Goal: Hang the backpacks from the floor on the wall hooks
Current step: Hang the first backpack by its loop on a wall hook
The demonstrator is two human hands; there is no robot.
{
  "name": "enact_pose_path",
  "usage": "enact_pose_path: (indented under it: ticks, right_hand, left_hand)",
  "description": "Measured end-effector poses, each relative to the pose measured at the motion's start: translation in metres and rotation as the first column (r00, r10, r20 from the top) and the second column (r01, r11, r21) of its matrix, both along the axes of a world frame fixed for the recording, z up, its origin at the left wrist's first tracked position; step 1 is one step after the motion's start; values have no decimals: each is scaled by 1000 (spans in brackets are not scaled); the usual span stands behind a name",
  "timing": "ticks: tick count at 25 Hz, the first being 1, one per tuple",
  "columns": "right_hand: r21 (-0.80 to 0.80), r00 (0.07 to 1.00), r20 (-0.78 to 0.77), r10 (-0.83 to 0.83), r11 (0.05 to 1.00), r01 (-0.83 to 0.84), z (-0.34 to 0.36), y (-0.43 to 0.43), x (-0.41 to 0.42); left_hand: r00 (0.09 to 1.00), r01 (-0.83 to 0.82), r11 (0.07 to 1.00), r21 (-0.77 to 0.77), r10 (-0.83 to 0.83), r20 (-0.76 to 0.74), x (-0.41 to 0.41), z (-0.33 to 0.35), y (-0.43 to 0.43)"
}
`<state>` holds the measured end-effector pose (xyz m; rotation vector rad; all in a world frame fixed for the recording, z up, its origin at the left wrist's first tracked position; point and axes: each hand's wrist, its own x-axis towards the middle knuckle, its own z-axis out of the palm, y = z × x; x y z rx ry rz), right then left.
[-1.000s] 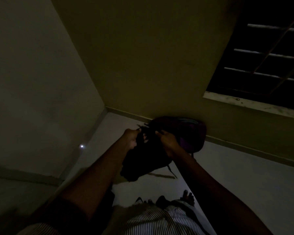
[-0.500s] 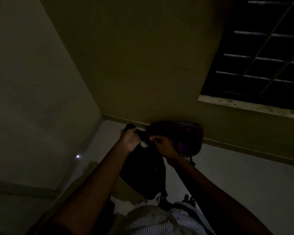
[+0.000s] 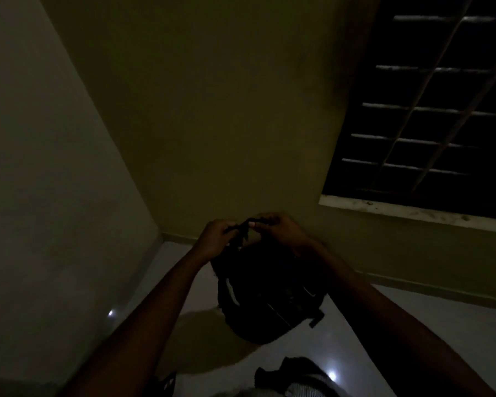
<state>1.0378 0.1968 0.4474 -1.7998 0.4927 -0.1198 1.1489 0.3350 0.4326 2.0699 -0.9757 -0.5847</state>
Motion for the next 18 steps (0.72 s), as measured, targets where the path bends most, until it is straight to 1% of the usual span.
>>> enact_pose_path:
  ticks: [2, 4, 7, 9, 10, 11, 14, 16, 18]
  right_hand:
    - [-101, 1000, -11, 15, 995, -16, 31, -25, 4]
    - [-200, 1000, -7, 25, 979, -26, 64, -53, 13]
    - [-278, 996, 89, 4, 960, 21, 108, -92, 32]
    - [-376, 987, 163, 12, 925, 51, 135, -116, 43]
    - [-399, 978, 208, 16, 915, 70, 150, -128, 48]
    - [-396, 968, 252, 13, 914, 91, 167, -141, 54]
    - [-355, 917, 399, 0, 922, 155, 227, -181, 69]
    - [-384, 891, 453, 31, 909, 163, 263, -204, 80]
    - [-400, 877, 477, 54, 902, 163, 292, -223, 91]
  left_hand:
    - [995, 79, 995, -60, -76, 58, 15, 31, -21]
    - [990, 115, 987, -113, -104, 100, 32, 63, -52]
    - [979, 121, 972, -201, -83, 185, 56, 113, -101]
    - [952, 171, 958, -230, -101, 289, 73, 147, -128]
    - [933, 209, 947, -243, -119, 338, 82, 166, -139]
    - [921, 246, 935, -257, -143, 362, 91, 184, -150]
    - [907, 330, 890, -315, -207, 366, 116, 239, -180]
    - [907, 320, 858, -402, -154, 392, 129, 273, -196]
    - [900, 273, 822, -499, -35, 434, 140, 303, -210]
